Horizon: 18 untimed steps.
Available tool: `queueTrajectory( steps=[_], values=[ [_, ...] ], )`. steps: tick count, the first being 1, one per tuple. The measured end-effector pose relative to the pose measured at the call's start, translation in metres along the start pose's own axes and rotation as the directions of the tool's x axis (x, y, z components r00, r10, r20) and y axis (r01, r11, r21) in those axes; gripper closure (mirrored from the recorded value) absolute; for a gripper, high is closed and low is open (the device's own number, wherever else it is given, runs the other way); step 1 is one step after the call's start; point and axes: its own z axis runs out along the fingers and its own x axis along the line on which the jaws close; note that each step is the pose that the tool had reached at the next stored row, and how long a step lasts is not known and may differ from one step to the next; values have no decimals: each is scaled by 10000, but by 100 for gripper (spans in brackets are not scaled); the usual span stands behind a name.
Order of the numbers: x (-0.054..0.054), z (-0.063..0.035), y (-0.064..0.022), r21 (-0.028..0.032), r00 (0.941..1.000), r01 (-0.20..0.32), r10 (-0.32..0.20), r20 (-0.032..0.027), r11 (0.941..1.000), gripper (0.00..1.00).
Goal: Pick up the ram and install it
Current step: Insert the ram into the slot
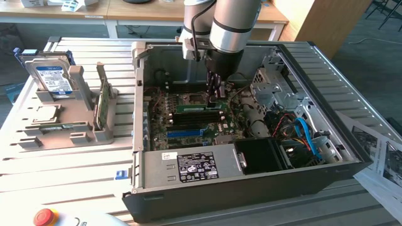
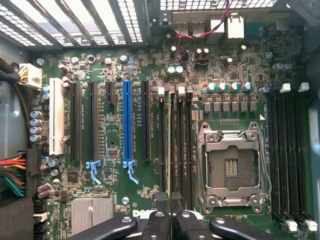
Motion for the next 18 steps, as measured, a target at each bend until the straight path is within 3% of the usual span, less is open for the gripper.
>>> queueTrajectory(
  steps=[9,18],
  values=[
    [0,6,-1,10,9994,340,-340,-18,9994,88],
    [1,9,28,11,9994,350,-350,-17,9994,88]
  ],
)
